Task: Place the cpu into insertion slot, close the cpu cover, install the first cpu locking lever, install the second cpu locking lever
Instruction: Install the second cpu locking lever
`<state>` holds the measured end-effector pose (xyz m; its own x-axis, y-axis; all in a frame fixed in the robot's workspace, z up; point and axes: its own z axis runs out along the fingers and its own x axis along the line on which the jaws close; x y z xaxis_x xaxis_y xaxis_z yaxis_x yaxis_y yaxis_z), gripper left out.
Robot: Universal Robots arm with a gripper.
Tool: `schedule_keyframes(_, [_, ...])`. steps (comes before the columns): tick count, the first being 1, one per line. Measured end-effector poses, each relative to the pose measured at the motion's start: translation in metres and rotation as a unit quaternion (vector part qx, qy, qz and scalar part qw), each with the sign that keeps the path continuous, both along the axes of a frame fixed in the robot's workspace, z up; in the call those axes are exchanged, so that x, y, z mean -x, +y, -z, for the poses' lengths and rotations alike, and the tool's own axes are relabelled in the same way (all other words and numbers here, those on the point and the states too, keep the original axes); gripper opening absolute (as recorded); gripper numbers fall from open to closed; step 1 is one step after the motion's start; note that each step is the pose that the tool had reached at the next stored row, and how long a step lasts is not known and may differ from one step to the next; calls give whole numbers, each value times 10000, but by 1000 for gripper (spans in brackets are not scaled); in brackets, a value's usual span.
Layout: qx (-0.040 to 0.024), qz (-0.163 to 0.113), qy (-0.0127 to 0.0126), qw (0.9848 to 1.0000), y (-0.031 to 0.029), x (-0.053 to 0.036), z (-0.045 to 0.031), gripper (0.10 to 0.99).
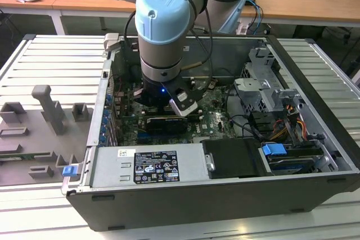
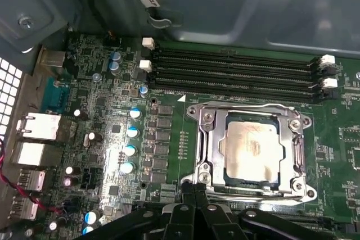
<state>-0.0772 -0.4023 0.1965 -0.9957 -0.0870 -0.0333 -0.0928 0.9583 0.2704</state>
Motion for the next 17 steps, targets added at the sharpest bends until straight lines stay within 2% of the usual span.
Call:
schedule_keyframes(5, [-59, -4, -3, 10000, 2, 39, 38, 106])
schedule_keyframes(9, [-68, -4, -5, 10000, 2, 42, 44, 106])
schedule_keyframes(10, [-72, -3, -8, 10000, 3, 41, 25, 106])
schedule_keyframes(17, [-68, -4, -5, 10000, 4, 43, -227, 106])
